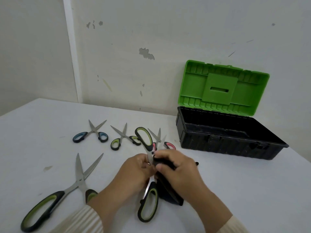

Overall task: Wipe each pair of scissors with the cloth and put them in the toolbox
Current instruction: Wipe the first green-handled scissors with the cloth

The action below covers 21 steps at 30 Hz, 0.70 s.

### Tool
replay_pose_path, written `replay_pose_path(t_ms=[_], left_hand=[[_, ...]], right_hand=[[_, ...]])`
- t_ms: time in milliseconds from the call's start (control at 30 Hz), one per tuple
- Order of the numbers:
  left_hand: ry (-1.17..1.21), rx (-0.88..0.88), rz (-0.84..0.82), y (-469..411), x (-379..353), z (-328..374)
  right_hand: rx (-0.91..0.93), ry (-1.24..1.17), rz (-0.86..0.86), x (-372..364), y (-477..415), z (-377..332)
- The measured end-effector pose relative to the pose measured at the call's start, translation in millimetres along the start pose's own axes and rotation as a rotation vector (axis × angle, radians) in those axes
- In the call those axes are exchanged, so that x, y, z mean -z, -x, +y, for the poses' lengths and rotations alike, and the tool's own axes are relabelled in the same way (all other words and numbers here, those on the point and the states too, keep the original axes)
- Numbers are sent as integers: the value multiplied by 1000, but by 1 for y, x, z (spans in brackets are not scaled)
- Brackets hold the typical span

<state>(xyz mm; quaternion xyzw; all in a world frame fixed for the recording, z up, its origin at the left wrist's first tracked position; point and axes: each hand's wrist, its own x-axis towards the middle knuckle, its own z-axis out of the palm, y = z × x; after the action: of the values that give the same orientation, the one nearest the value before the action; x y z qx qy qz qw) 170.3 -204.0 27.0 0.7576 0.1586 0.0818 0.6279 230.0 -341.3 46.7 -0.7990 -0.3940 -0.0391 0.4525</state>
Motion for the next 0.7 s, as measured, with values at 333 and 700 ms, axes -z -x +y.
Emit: replay_pose_path(t_ms=[333,700], left_hand=[[-93,-134,-12,2,-5,1],[-81,-117,-47,3,-3,3]], right_hand=[[38,153,70,-6,-8,4],[2,233,213,-7,-9,4]])
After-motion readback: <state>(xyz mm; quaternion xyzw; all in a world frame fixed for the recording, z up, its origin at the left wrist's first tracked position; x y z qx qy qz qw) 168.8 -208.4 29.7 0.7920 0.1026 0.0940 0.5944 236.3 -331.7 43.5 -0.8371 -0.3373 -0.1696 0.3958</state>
